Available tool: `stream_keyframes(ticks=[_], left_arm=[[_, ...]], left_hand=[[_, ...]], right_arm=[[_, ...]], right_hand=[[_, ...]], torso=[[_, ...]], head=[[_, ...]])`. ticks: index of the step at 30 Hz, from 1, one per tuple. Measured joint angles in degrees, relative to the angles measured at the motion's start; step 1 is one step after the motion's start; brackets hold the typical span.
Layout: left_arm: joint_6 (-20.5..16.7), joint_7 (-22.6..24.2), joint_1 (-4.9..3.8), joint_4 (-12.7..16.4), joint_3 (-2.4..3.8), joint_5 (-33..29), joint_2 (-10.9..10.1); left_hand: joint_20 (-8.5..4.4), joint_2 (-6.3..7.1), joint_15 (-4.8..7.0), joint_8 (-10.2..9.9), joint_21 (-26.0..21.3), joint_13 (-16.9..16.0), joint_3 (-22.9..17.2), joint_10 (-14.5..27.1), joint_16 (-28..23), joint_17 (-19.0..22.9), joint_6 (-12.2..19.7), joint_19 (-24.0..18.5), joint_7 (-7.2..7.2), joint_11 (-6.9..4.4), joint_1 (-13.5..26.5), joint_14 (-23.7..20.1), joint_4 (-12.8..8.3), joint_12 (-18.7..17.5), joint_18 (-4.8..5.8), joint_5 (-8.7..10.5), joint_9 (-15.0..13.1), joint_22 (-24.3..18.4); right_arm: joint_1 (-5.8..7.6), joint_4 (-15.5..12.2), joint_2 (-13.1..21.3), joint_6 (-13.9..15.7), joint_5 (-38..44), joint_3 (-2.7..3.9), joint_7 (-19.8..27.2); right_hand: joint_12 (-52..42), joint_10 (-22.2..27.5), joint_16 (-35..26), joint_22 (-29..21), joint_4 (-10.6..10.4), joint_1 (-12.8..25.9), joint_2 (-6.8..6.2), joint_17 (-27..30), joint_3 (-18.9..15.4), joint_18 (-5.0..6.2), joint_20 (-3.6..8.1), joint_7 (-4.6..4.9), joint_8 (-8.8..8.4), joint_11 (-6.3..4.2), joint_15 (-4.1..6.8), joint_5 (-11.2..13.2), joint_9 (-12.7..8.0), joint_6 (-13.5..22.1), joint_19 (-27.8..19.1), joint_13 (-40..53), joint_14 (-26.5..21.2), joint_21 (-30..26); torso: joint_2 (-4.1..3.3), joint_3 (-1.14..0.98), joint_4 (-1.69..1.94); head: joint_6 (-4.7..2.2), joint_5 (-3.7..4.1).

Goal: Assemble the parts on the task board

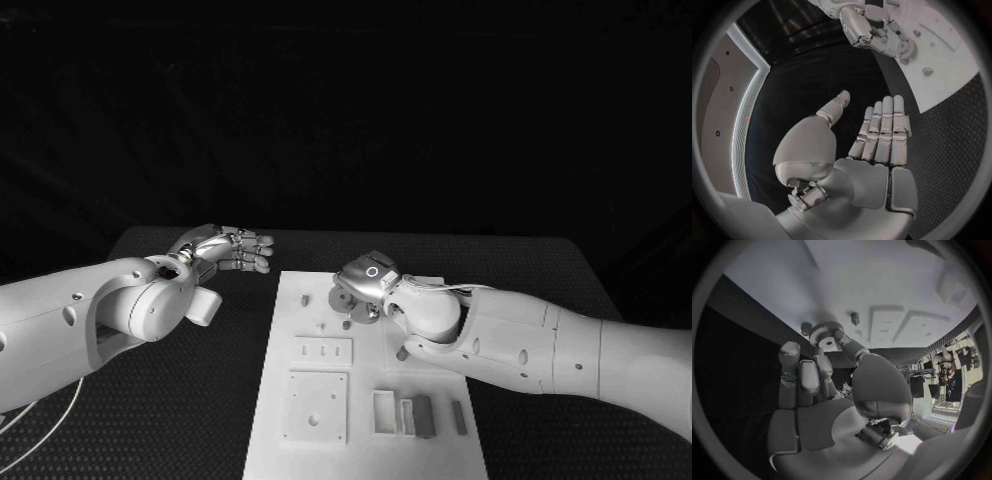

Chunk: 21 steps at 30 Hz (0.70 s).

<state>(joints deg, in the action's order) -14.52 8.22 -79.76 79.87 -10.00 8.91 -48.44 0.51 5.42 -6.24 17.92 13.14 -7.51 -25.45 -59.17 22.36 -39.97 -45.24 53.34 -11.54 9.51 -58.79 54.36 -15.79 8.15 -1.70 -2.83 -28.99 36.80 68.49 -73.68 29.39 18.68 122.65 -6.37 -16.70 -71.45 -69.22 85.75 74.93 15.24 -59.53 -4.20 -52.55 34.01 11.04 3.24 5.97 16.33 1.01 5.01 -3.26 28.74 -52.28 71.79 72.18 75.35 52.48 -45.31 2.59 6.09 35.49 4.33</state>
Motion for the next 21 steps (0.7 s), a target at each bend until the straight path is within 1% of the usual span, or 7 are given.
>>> stream_keyframes(ticks=[4,10,12,17,19,21], left_arm=[[0.0,0.0,0.00,0.0,0.00,0.0,0.0],[0.0,0.0,0.00,0.0,0.00,0.0,0.1],[0.0,0.0,0.00,-0.1,0.00,0.0,0.1],[0.0,0.0,0.00,-0.1,0.00,0.0,0.1],[0.0,0.0,0.00,-0.1,0.00,0.0,0.2],[0.0,0.0,0.00,-0.1,0.00,0.0,0.2]], left_hand=[[0.00,0.00,0.00,0.0,0.0,0.0,0.0,0.0,0.0,0.0,0.0,0.0,0.00,0.00,0.0,0.0,0.0,0.0,0.00,0.00,0.0,0.0],[0.00,0.00,0.00,0.0,0.0,0.0,0.0,0.0,-0.2,0.0,0.0,0.0,0.00,0.00,0.0,0.0,0.0,0.0,0.00,0.00,0.0,0.0],[0.00,0.00,0.00,0.0,0.0,0.0,0.0,0.0,-0.2,-0.1,0.0,0.0,0.00,0.00,0.0,0.0,0.0,0.0,0.00,0.00,0.0,0.0],[0.00,0.00,0.00,0.0,0.0,0.0,0.0,0.0,-0.2,-0.1,0.0,0.0,0.00,0.00,0.0,0.0,0.0,0.0,0.00,0.00,0.0,0.0],[0.00,0.00,0.00,0.0,0.0,0.0,0.0,0.0,-0.2,0.0,0.0,0.0,0.00,0.00,0.0,0.0,0.0,0.0,0.00,0.00,0.0,0.0],[0.00,0.00,0.00,0.0,0.0,0.0,0.0,0.0,-0.2,-0.1,0.0,0.0,0.00,0.00,0.0,0.0,0.0,0.0,0.00,0.00,0.0,0.0]], right_arm=[[0.00,0.7,-0.6,0.0,0.1,0.01,0.0],[0.00,1.6,-1.1,0.0,0.1,0.01,0.0],[0.00,1.8,-1.3,0.1,0.1,0.01,0.0],[0.00,2.4,-1.8,0.1,0.0,0.01,0.0],[0.00,2.7,-1.9,0.1,-0.1,0.01,0.1],[0.01,3.0,-2.2,0.1,-0.2,0.00,0.3]], right_hand=[[0.0,0.0,0.0,0.0,0.0,-0.1,-0.06,0.0,0.0,-0.01,-0.08,0.01,-0.01,0.00,-0.01,0.2,0.0,0.0,0.1,0.0,0.0,0.0],[0.0,0.0,0.0,0.0,0.0,0.1,-0.21,0.0,0.0,-0.01,-0.09,0.07,-0.05,0.00,-0.01,0.2,0.0,0.0,0.1,-0.1,0.0,0.0],[0.0,0.2,0.0,0.0,0.0,0.1,-0.22,0.1,0.0,-0.01,-0.09,0.08,-0.22,-0.20,-0.01,0.2,0.0,0.0,0.1,-0.2,0.0,0.0],[0.2,0.2,0.0,0.0,0.0,0.2,-0.36,0.2,0.0,-0.01,-0.10,0.11,-0.28,-0.20,0.21,0.2,0.1,0.0,0.1,-0.2,-0.2,0.0],[0.2,0.2,0.0,0.0,0.0,0.3,-0.43,0.2,0.0,0.00,-0.10,0.11,-0.33,-0.20,0.22,0.2,0.8,0.0,0.1,-0.2,-0.2,0.0],[0.2,0.2,0.0,0.0,-0.2,0.3,-0.43,0.2,0.1,-0.01,-0.11,0.13,-0.34,-0.20,0.22,0.2,0.8,0.0,0.1,-0.3,-0.2,0.0]], torso=[[0.00,0.01,0.00],[0.00,-0.04,0.03],[0.00,-0.07,0.04],[0.00,-0.07,0.01],[0.00,-0.10,-0.01],[0.00,-0.10,-0.02]], head=[[-0.01,-0.01],[0.03,-0.16],[0.04,-0.24],[0.04,-0.44],[0.05,-0.47],[0.09,-0.49]])
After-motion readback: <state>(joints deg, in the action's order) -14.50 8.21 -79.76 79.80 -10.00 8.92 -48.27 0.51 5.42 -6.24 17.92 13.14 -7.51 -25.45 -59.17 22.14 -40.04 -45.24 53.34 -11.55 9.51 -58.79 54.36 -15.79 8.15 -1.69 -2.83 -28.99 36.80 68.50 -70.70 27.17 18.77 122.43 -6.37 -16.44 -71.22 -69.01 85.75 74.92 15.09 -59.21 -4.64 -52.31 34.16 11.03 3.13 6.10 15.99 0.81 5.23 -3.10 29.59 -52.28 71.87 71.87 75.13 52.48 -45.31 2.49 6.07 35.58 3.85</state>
